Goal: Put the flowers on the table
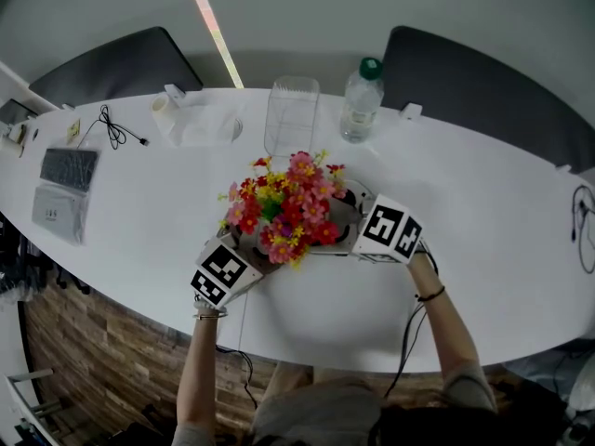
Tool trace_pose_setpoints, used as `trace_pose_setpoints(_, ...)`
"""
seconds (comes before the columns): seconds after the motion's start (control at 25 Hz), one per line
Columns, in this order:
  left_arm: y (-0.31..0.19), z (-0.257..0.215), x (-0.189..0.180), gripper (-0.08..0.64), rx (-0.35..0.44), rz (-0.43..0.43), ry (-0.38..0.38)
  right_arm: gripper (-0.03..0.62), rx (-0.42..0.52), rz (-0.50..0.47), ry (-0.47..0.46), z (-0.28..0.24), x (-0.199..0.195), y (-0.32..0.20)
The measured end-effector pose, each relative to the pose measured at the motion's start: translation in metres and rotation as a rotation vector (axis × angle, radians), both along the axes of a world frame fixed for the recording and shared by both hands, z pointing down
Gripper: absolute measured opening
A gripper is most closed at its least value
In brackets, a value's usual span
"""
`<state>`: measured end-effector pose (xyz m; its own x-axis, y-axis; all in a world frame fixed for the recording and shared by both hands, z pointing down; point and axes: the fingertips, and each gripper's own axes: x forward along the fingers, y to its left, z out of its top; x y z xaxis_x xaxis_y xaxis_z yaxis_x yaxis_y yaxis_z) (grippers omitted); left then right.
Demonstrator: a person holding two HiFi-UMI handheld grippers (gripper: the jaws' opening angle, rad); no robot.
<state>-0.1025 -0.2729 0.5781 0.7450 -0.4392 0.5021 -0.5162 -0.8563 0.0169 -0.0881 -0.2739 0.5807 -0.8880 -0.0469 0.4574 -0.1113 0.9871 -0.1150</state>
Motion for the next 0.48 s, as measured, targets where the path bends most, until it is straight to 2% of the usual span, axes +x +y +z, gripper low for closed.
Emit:
trace_pose_setpoints(0.36,0.004,0.003,-0.011,0.446,0.015,-0.097,0.043,0.46,-0.003,0.059,0.003,0.0,0.001,-0.001)
trace_pose_setpoints(0.48,0.004,0.0,-0.013,0.445,0.018,-0.12,0.081,0.46,-0.014,0.08,-0.011,-0.002,0.002,0.0)
